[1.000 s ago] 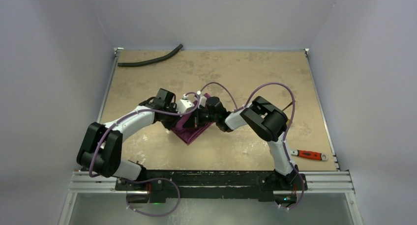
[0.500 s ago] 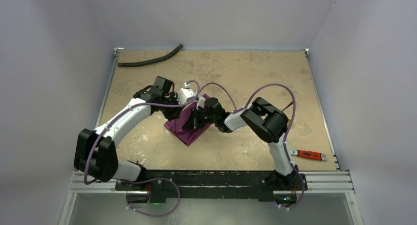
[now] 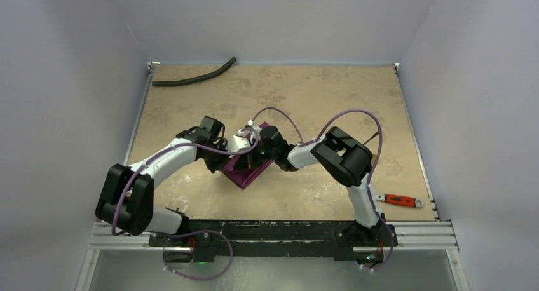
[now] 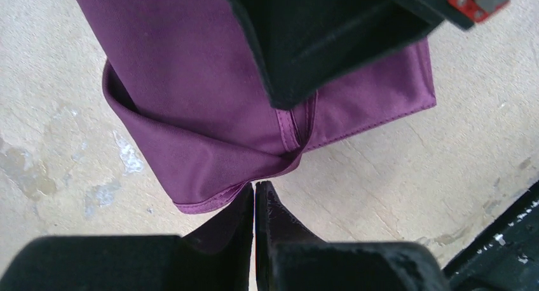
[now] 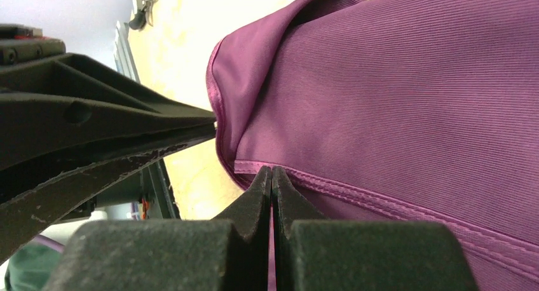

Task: Fold the napkin into a case and place the utensils inside
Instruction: Rotate the 2/3-rectangle-folded napkin at the center of the board.

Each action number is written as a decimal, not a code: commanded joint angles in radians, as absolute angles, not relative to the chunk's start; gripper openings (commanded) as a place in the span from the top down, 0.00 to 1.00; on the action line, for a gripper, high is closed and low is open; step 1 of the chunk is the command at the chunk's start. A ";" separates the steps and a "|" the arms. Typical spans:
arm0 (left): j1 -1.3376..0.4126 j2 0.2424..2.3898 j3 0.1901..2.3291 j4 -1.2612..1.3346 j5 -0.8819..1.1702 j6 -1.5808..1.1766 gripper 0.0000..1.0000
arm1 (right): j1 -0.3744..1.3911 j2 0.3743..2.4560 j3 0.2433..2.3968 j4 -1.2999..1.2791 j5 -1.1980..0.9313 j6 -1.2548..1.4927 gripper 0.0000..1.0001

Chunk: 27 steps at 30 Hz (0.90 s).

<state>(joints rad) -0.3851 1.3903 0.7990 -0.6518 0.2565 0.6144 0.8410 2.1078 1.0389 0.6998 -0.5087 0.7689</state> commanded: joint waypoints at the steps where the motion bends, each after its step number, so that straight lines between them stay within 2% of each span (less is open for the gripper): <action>1: -0.377 1.405 0.789 -0.570 0.272 0.635 0.97 | 0.852 2.089 1.069 0.698 -0.524 0.757 1.00; 20: -0.379 1.416 0.703 -0.549 0.342 0.697 0.99 | 0.857 2.206 1.108 0.627 -0.587 0.688 1.00; 27: -0.379 1.362 0.732 -0.628 0.343 0.716 0.98 | 0.854 2.152 1.105 0.631 -0.608 0.727 1.00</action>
<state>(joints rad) -0.3851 1.4090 0.7048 -0.5892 0.3119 0.6781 0.8505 2.1685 1.1023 0.6964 -0.6003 0.7395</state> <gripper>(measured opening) 0.013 0.004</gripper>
